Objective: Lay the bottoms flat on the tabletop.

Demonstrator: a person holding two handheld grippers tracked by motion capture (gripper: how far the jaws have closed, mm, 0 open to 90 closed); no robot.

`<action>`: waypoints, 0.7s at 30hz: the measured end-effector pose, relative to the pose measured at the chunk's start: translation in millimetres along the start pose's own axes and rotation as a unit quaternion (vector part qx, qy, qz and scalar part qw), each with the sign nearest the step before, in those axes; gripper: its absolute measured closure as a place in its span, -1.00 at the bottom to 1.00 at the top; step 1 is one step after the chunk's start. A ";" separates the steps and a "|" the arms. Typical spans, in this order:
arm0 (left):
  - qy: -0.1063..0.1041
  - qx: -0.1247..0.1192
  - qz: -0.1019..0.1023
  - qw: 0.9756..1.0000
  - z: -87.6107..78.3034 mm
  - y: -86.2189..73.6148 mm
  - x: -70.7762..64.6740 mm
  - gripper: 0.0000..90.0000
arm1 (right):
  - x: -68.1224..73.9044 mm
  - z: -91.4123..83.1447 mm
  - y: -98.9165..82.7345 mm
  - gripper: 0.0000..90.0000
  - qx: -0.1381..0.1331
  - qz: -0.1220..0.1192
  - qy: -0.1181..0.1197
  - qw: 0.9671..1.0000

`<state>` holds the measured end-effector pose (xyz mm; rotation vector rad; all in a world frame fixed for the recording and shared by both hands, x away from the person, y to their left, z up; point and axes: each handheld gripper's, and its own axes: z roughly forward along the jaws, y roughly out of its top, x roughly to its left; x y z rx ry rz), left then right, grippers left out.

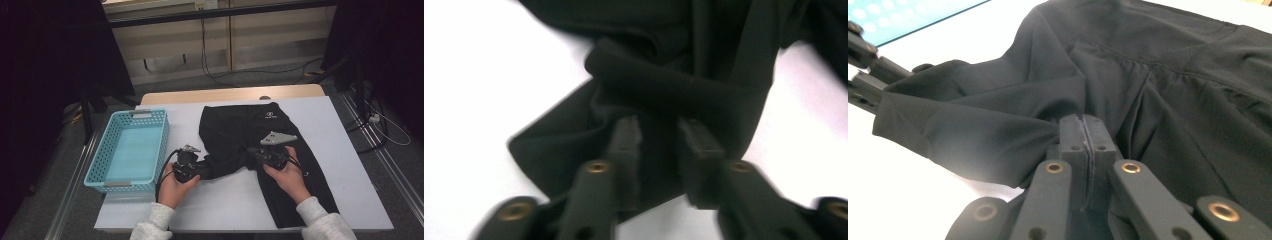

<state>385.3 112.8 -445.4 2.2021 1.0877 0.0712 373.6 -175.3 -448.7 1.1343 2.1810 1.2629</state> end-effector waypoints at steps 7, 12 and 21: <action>-0.034 0.002 -0.007 0.999 -6.0 5.5 -3.5 1.00 | 2.1 -9.5 0.7 0.98 -0.007 -0.007 -0.002 1.000; -0.039 -0.059 -0.029 0.997 -25.3 18.6 -0.2 1.00 | -0.3 -15.3 7.3 0.99 -0.018 -0.006 -0.004 1.000; 0.012 -0.048 -0.010 0.999 -12.6 10.0 10.5 0.16 | -5.8 -7.3 17.4 0.99 -0.003 -0.009 -0.013 1.000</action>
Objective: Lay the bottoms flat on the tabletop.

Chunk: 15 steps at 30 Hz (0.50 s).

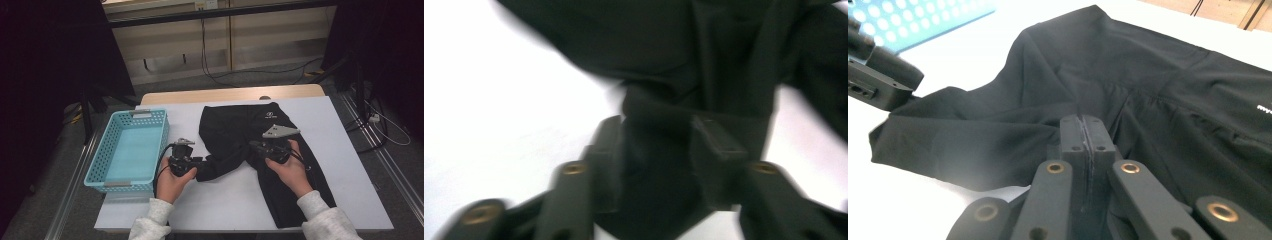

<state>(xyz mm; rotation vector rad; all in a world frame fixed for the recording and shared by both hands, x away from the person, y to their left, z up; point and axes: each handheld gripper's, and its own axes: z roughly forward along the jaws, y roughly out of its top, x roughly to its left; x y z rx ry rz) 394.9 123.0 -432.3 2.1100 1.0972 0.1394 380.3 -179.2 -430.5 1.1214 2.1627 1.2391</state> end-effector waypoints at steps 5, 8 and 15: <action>0.004 0.030 0.012 0.999 13.4 -6.3 -0.4 0.02 | 4.2 -0.6 -5.1 0.99 0.006 -0.007 0.004 1.000; -0.008 0.040 0.008 0.999 14.8 -7.2 -2.0 0.47 | 4.8 -1.6 -8.2 0.98 0.009 -0.006 0.004 1.000; -0.028 0.035 -0.016 0.999 7.0 -1.9 -5.2 0.97 | 2.3 -9.0 -11.7 0.99 0.002 0.013 0.022 1.000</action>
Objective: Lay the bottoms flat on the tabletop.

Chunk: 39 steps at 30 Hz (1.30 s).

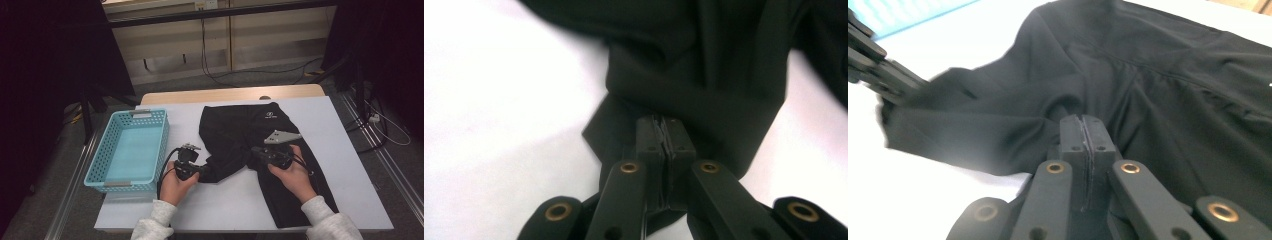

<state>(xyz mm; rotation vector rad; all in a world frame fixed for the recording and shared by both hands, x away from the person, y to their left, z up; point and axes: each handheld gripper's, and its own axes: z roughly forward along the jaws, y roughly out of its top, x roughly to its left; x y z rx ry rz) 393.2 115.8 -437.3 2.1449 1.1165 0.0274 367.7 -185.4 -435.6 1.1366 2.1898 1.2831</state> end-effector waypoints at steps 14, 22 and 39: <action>0.041 -0.079 -0.059 0.994 -8.4 3.8 20.4 0.98 | -30.8 11.3 -1.9 0.98 0.020 0.027 -0.067 0.997; 0.046 -0.066 -0.054 0.995 -5.8 2.9 20.5 0.97 | -3.8 10.2 1.2 0.28 0.034 -0.054 -0.062 0.996; 0.047 -0.077 -0.038 0.995 -17.1 -3.3 10.1 0.97 | 55.8 42.2 0.4 0.29 0.055 -0.096 0.051 0.993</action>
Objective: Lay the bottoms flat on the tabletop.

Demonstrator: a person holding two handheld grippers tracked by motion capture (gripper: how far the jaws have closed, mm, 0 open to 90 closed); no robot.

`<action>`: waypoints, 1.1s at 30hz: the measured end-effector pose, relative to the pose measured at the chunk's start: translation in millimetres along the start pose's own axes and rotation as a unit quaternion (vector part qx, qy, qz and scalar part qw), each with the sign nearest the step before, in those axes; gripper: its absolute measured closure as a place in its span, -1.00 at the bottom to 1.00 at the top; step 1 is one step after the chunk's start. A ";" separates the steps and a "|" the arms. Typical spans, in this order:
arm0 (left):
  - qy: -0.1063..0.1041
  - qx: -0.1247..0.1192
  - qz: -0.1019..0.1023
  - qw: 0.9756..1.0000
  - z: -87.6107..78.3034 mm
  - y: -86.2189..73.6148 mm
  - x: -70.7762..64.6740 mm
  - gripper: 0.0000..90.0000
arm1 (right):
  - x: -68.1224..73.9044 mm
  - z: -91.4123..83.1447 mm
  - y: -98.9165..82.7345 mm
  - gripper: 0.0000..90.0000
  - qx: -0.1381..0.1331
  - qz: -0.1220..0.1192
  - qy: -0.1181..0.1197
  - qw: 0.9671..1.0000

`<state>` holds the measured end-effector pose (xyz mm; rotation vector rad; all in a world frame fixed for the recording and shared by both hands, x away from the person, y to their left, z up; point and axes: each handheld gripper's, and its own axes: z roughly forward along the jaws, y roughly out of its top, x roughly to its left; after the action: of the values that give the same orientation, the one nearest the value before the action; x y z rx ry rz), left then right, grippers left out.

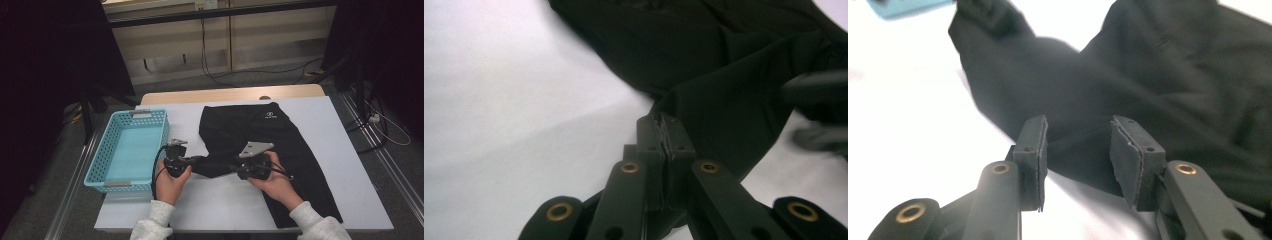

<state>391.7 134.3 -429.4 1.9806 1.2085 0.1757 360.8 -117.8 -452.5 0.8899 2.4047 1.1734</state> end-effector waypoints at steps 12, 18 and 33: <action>-0.004 0.001 0.002 1.000 0.9 -3.1 -1.9 0.97 | 6.5 25.6 2.0 0.81 0.020 -0.036 -0.011 0.999; -0.008 -0.010 0.004 1.000 -5.1 0.3 -4.8 0.97 | 4.1 12.7 4.5 0.98 0.017 -0.043 0.015 0.999; -0.002 0.017 -0.008 1.000 6.4 -3.9 -0.1 0.97 | -8.6 -13.8 5.9 0.65 -0.013 -0.002 -0.009 1.000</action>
<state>392.1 131.6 -436.3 1.9999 1.2312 0.1441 362.4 -128.8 -439.3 0.8830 2.3698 1.1878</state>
